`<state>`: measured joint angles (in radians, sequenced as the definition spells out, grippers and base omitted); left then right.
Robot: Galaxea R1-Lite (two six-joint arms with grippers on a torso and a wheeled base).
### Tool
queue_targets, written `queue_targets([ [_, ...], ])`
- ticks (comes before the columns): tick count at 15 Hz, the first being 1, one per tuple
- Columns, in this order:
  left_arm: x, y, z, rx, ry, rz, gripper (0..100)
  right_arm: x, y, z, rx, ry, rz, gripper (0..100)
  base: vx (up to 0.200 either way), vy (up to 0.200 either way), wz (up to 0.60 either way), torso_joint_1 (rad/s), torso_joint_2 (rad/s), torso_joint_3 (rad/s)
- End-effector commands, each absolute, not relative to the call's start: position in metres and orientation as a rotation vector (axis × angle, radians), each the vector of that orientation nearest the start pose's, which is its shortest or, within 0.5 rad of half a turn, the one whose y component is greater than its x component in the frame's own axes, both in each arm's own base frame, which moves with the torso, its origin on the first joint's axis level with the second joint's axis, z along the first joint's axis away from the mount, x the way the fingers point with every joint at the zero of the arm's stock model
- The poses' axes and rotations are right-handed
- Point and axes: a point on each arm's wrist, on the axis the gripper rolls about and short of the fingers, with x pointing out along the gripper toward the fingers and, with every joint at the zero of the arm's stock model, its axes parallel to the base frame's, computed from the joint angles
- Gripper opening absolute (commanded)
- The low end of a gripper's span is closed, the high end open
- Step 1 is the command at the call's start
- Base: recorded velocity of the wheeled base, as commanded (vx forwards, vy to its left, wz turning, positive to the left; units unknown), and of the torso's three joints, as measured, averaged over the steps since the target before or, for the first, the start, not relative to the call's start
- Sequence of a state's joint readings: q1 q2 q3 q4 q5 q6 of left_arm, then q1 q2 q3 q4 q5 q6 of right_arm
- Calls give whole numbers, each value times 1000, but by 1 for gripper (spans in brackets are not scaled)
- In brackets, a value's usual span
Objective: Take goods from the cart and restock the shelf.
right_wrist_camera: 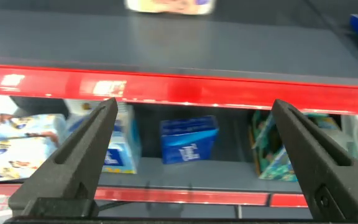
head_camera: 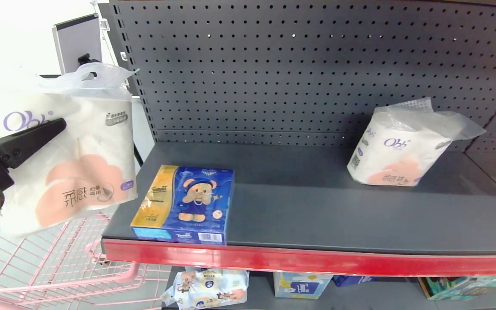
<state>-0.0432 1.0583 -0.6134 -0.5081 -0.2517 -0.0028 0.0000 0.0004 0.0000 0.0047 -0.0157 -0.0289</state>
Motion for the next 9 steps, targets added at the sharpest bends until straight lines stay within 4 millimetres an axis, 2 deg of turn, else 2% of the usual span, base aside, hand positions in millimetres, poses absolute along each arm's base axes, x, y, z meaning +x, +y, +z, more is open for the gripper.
queue_targets([
  [1, 144, -12, 261, 4, -62, -295, 0, -23, 0, 75, -29, 6, -15, 100, 0, -200, 0, 2, 2, 2],
  [9, 144, -12, 261, 7, -63, -296, 0, -23, 0, 75, -29, 6, -15, 100, 0, -200, 0, 4, 2, 1],
])
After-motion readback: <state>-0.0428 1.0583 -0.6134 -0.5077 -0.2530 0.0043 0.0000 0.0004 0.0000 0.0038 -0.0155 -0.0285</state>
